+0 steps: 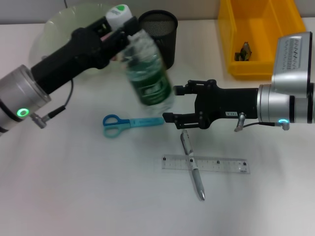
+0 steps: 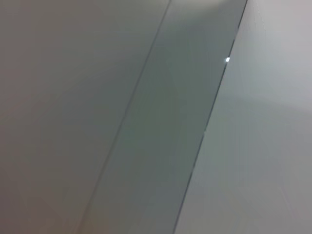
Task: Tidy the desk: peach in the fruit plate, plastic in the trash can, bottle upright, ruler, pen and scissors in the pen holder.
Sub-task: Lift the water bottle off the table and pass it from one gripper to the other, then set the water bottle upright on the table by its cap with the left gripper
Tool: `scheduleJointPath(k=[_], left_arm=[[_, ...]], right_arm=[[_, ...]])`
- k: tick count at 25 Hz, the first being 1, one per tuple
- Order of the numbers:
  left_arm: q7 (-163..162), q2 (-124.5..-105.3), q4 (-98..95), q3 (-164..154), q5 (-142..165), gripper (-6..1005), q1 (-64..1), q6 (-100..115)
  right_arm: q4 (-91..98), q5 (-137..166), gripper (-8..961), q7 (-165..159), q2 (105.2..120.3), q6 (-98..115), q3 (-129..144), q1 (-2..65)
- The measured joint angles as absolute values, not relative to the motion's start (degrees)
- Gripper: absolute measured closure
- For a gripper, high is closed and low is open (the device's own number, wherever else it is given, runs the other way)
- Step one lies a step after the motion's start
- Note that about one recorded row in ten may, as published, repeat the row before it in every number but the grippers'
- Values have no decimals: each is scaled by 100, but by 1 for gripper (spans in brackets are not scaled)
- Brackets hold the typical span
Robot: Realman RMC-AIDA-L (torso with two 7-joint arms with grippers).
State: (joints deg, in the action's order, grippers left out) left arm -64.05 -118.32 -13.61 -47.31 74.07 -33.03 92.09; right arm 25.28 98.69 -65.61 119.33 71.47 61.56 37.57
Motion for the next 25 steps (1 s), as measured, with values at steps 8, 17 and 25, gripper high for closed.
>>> scheduleJointPath(k=[8, 17, 25], left_arm=[[-6476, -11803, -2148, -4441, 7412, 557, -2769, 9186], [-5935, -11747, -2284, -4274, 7452, 554, -2452, 8716], [-5514, -11752, -2293, -4144, 7428, 552, -2265, 8468]], right_arm=[[2433, 9872, 172, -6433, 11933, 6920, 6210, 3691], [2263, 9837, 172, -6282, 11949, 6919, 6206, 3692], [2209, 9825, 172, -6279, 11953, 6921, 6214, 3691]])
